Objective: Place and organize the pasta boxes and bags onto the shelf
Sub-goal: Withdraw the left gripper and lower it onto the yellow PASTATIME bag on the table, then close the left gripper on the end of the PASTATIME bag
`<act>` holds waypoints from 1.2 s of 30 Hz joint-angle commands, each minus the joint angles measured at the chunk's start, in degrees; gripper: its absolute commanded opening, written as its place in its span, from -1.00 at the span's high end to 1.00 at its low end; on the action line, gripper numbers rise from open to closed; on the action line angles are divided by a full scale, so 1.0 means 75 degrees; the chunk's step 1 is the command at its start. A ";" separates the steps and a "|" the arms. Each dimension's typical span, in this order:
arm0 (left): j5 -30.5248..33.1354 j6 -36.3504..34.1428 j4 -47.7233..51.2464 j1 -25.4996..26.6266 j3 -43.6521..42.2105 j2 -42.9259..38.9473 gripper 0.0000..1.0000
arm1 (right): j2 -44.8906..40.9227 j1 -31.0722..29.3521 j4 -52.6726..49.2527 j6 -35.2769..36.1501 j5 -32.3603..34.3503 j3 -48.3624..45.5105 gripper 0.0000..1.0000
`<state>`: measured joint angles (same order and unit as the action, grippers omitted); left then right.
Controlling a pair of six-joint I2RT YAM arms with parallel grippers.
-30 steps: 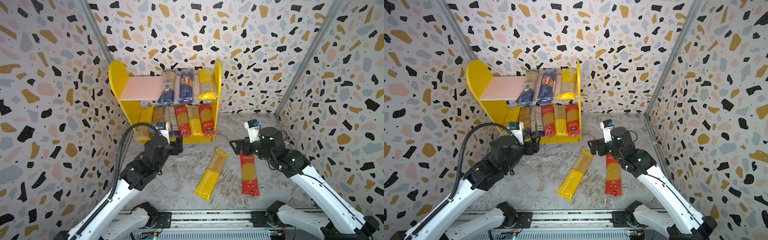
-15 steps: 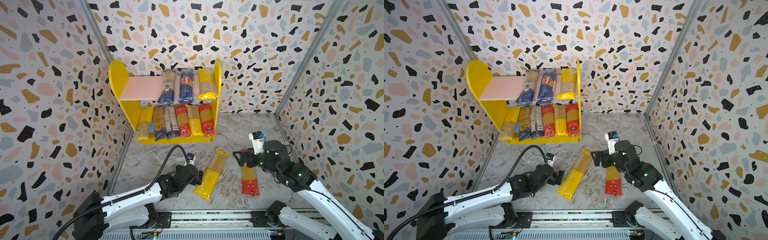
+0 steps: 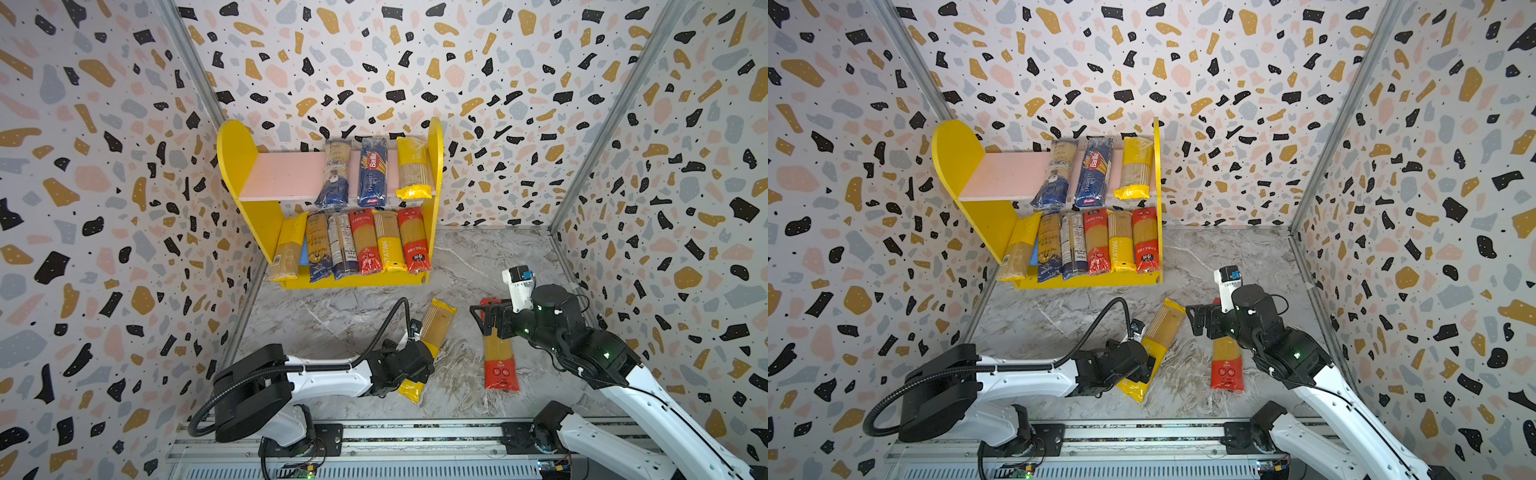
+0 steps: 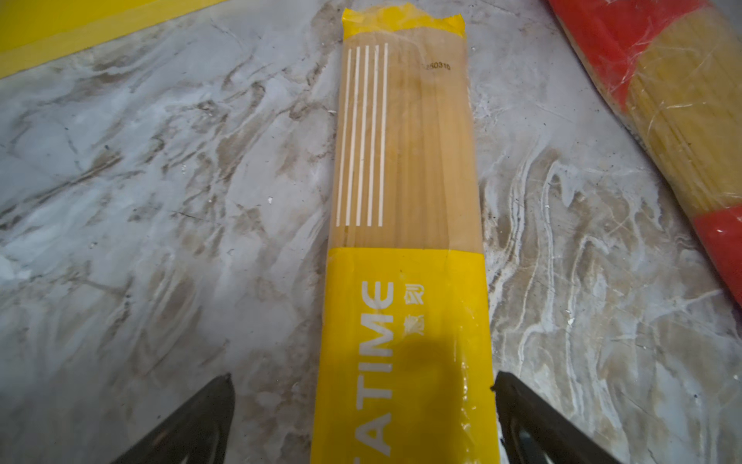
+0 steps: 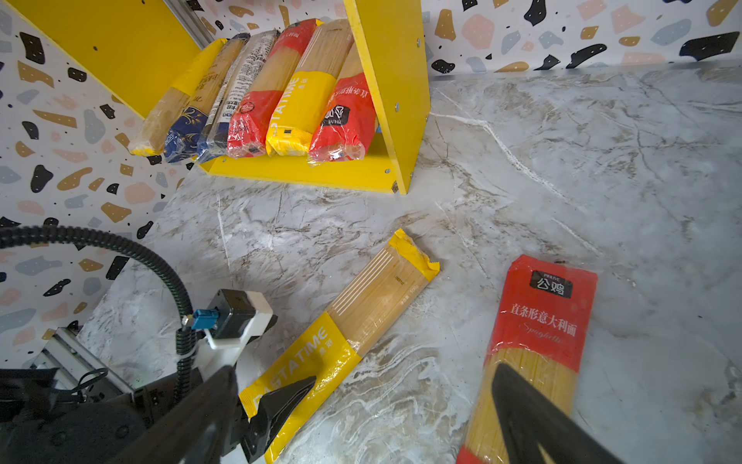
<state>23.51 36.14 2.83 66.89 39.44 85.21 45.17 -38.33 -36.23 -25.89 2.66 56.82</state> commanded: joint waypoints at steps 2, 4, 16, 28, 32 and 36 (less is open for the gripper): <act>-0.0183 0.0105 -0.0396 0.0156 0.0358 0.0477 -0.99 | -0.0120 -0.0036 -0.0199 -0.0046 0.0169 0.0022 -0.98; -0.0391 0.0095 -0.0486 0.0216 0.0456 0.0796 -0.99 | -0.0094 -0.0035 -0.0177 -0.0034 0.0161 0.0006 -0.98; -0.0444 0.0047 -0.0321 0.0257 0.0916 0.1811 -0.99 | 0.0074 -0.0030 0.0108 0.0133 0.0037 -0.0199 -0.98; -0.0788 0.0080 -0.0439 0.0260 0.0905 0.2463 -0.04 | 0.0216 -0.0026 0.0163 0.0159 -0.0097 -0.0195 -0.98; -0.0884 0.0069 -0.0505 0.0257 0.0859 0.2651 0.65 | 0.0177 -0.0027 0.0152 0.0114 -0.0146 -0.0216 -0.98; -0.0797 0.0045 -0.0438 0.0257 0.0744 0.2454 1.00 | 0.0130 -0.0026 0.0198 0.0039 -0.0344 -0.0236 -0.98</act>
<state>21.45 36.05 -5.19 68.53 48.60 99.90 47.18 -38.35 -35.35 -25.28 1.43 55.31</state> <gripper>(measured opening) 0.184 0.990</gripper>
